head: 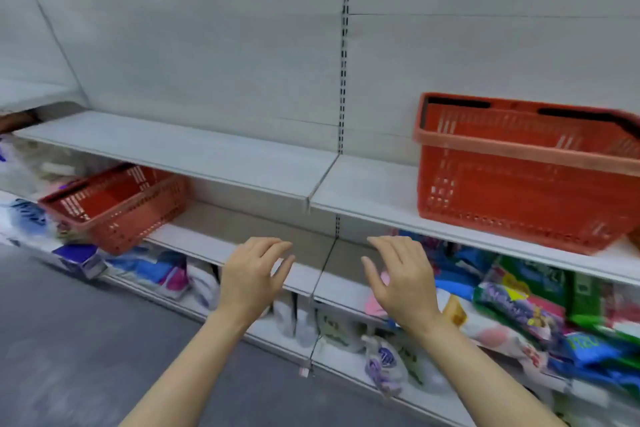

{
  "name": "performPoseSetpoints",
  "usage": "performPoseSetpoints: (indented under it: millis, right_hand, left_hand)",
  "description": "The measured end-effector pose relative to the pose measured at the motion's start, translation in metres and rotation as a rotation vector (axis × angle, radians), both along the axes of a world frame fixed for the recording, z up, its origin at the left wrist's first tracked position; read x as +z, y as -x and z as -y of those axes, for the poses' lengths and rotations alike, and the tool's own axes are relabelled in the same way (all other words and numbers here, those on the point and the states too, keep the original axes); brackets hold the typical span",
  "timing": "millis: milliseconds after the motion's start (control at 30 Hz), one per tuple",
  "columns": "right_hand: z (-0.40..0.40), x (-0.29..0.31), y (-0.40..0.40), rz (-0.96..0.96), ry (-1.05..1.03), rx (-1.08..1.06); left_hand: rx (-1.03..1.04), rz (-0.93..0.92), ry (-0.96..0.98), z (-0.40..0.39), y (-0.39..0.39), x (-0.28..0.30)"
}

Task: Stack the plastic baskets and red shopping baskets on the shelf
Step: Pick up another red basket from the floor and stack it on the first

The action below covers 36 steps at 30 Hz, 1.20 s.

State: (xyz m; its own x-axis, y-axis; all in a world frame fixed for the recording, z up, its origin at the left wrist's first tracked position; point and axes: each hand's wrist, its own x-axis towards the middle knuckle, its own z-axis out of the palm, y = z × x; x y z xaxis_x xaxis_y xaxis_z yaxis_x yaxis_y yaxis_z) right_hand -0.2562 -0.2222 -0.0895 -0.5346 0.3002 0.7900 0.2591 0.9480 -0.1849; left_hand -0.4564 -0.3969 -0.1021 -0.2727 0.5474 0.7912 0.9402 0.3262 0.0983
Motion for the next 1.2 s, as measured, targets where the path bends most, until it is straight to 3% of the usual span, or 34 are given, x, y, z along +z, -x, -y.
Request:
performPoseSetpoints:
  millis: [367,667,933,1200]
  right_hand:
    - [0.213,-0.095,0.172,0.175,0.168,0.333]
    - [0.326,-0.189,0.283,0.334,0.182,0.614]
    - [0.427,-0.29,0.332,0.464,0.235,0.782]
    - [0.518,-0.398,0.352,0.59,0.303,0.749]
  left_hand:
    - [0.384,0.204,0.163,0.253,0.087,-0.091]
    - [0.752,0.327,0.224,0.391,0.126,-0.181]
    - [0.957,0.497,0.213,0.486,0.139,-0.27]
    - [1.026,0.596,0.226,0.566,0.153,-0.355]
